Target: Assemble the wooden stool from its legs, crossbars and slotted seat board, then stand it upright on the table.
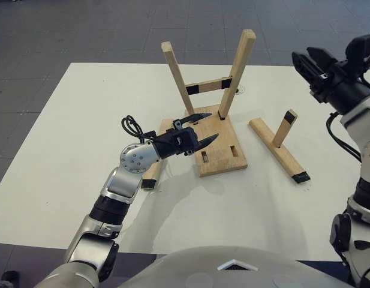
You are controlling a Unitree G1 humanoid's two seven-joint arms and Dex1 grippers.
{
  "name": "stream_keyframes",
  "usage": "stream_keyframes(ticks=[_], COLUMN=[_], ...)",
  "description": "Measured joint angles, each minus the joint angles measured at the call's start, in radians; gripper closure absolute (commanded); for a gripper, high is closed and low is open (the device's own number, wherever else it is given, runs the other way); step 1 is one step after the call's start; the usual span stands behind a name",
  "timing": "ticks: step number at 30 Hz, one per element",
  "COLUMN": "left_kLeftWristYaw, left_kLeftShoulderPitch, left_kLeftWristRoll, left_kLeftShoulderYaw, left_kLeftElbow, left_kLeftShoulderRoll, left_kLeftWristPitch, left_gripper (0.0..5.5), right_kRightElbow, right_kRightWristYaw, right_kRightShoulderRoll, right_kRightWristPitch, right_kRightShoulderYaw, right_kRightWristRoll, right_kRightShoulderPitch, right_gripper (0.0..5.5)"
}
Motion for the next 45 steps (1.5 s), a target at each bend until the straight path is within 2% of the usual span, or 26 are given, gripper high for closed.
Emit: stream_keyframes(ticks=[12,18,25,28,30,31,33,37,45], left_kLeftWristYaw=[0.001,0.007,0.014,0.014,0.014,0.014,0.013,0.008,0.009], left_kLeftShoulderPitch=[0.000,0.000,0.001,0.003,0.005,0.008,0.013,0.013,0.013], left_kLeftWristRoll=[0.001,0.011,0.013,0.013,0.013,0.013,0.014,0.014,0.018], left_kLeftShoulderYaw=[0.000,0.000,0.000,0.000,0.000,0.000,-0.001,-0.002,-0.003], left_kLeftElbow=[0.001,0.001,0.001,0.000,0.000,-0.001,-0.001,0.000,0.000], left_kLeftShoulderRoll=[0.000,0.000,0.000,0.001,0.004,0.007,0.009,0.010,0.013], left_kLeftWristPitch=[0.001,0.002,0.002,0.003,0.003,0.003,0.003,0.002,0.001], left_gripper=[2.77,2.77,2.77,2.77,2.77,2.77,2.77,2.77,2.77], right_kRightElbow=[0.148,0.167,0.047,0.031,0.068,0.118,0.217,0.348,0.136], right_kRightWristYaw=[0.026,0.042,0.005,0.023,0.066,0.090,0.119,0.144,0.096], right_kRightShoulderRoll=[0.043,0.043,0.011,0.013,0.018,0.016,0.002,-0.014,0.034], right_kRightWristPitch=[-0.030,-0.032,0.031,0.049,0.029,-0.024,-0.141,-0.217,-0.022], right_kRightShoulderYaw=[0.095,0.103,0.039,0.069,0.158,0.206,0.238,0.202,0.162], right_kRightWristRoll=[-0.091,-0.113,-0.062,-0.062,-0.102,-0.145,-0.215,-0.247,-0.151], right_kRightShoulderPitch=[-0.013,-0.019,-0.235,-0.152,-0.012,0.051,0.049,0.013,0.019], right_gripper=[3.39,3.39,3.39,3.39,3.39,3.39,3.39,3.39,3.39])
